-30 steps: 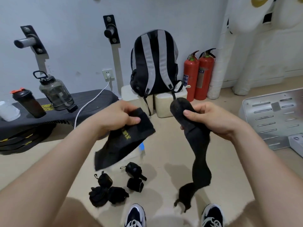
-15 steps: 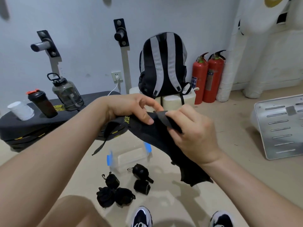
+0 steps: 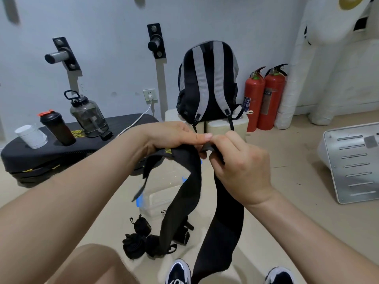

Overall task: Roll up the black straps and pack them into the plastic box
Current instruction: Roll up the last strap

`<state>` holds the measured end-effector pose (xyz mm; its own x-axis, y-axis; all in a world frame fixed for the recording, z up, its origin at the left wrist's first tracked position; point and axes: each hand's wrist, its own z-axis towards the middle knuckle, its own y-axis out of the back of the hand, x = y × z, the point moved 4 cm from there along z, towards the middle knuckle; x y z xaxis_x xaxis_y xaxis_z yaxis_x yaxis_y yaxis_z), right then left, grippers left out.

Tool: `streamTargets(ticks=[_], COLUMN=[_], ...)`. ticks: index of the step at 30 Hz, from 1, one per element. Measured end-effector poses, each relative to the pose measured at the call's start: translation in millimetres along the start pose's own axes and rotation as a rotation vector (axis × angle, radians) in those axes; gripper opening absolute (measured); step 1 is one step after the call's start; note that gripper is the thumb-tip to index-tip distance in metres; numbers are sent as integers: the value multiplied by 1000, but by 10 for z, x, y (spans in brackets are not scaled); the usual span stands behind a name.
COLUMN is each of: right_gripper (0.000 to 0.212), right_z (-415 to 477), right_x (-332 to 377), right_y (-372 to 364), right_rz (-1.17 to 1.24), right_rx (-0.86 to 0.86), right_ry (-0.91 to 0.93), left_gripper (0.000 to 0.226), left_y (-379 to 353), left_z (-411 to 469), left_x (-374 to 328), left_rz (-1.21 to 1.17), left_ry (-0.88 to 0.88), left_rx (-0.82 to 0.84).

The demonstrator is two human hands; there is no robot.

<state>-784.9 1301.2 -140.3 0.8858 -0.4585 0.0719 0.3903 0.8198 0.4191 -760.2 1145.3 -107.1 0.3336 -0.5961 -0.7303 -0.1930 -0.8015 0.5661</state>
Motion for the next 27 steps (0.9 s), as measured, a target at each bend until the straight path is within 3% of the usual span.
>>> streamTargets(ticks=[2,5,8,10,14,23,27], right_gripper=[11,14,42,47,29,32,30], right_z=[-15,-4,0,-44,-95,-89,-101], right_x=[3,-52,-212,-303,-356,-360,-317], right_y=[-34,-67,-134,-120,-195,-179,-159], right_rz=[19,205,832,1173,1203,1143,1246], right_rx=[32,165,683,895,890,941,973], right_ry=[0,-123,-495,-659,-706,-715,-743], left_gripper=[48,38,25,6,12,13,6], left_y=[38,65,94,43,-65,-111,-64], left_z=[19,30,31,17,50,124,130], left_x=[17,-16,-61,-96,-215,-311,-292], left_rz=[-125,-146,-110,-78,-38,74,90], left_ry=[0,-34,-77,-93,-125,-132,-142], left_rx=[-77,-45,42,141,268,353,362])
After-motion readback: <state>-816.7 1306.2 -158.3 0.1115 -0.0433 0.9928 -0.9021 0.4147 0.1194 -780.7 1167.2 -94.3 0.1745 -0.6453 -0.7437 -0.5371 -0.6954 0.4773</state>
